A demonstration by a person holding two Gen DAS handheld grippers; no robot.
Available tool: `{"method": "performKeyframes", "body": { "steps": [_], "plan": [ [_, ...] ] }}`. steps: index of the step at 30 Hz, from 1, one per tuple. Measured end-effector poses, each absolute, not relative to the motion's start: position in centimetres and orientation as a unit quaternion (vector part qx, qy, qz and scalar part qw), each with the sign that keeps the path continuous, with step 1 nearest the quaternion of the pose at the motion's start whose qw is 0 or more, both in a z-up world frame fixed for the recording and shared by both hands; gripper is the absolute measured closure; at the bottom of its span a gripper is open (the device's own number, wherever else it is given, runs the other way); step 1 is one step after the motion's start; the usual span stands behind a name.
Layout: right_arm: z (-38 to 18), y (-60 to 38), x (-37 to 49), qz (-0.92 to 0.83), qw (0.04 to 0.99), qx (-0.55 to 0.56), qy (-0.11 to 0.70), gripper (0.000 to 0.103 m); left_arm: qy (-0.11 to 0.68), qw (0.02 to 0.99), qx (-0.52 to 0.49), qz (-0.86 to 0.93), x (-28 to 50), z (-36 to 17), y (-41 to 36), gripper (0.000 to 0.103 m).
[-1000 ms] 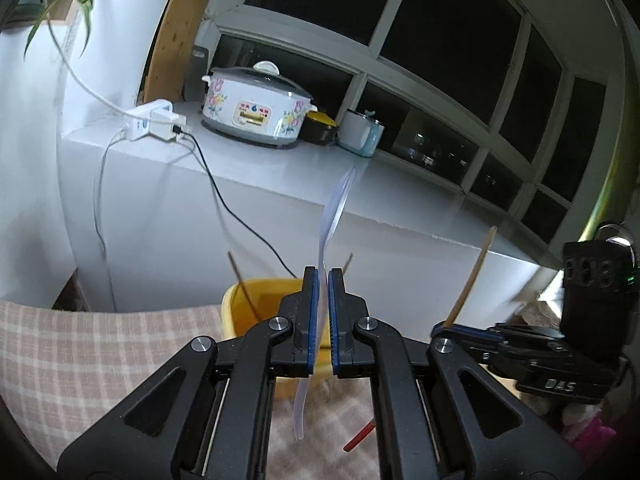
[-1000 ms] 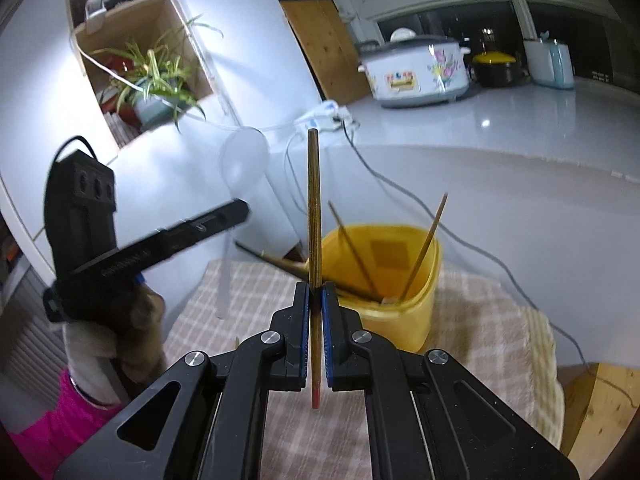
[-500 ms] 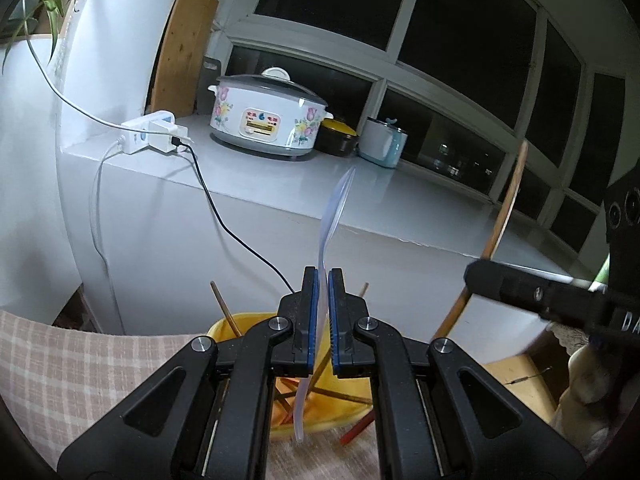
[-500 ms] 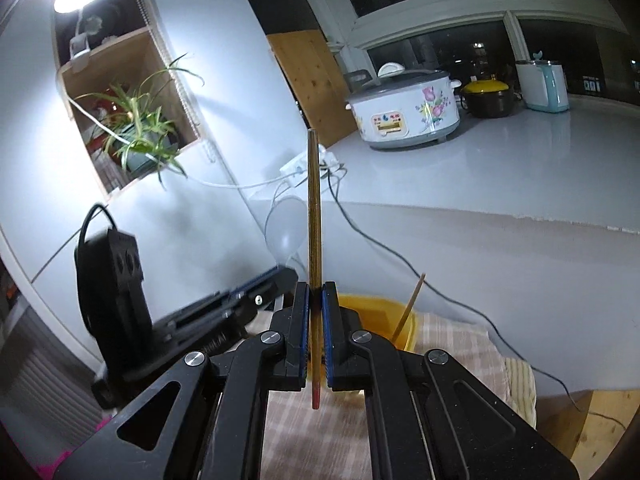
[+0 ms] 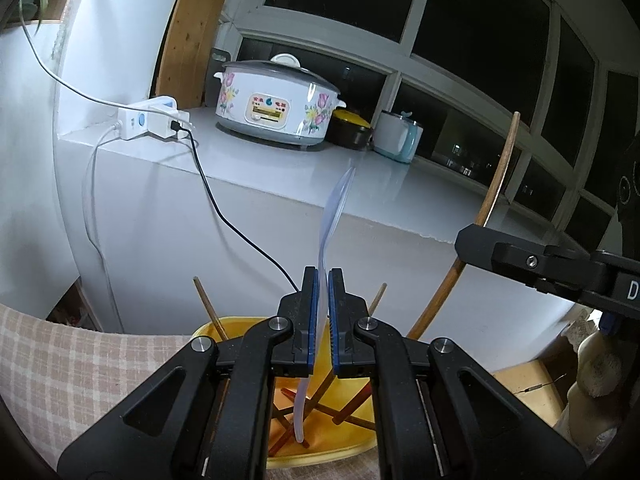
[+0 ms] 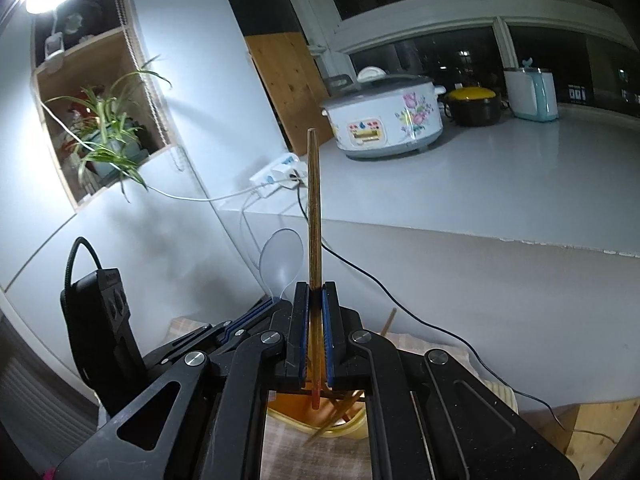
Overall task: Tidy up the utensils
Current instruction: 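Carry the spoon and chopstick upright over the yellow container with both tools, then open both tools to drop the clear spoon and wooden chopstick into the container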
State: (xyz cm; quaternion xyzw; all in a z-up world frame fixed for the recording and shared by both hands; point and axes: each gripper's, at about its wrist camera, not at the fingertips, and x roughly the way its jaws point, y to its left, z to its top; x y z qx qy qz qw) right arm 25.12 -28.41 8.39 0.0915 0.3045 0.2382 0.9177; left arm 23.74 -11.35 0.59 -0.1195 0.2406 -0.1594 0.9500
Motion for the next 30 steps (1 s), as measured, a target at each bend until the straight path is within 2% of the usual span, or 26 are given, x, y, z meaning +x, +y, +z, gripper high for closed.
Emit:
{"method": "performKeyframes", "body": {
  "steps": [20,30],
  "plan": [
    [4.6,-28.7,26.3,0.238,0.902,0.091,0.349,0.098,0.25,0.947,-0.128,-0.159,23.8,-0.1,-10.9,0.1],
    [2.7,-28.2,25.1,0.241,0.893,0.084,0.371,0.098,0.242,0.946,-0.125,-0.173,21.3,0.8,-10.4,0.1]
  ]
}}
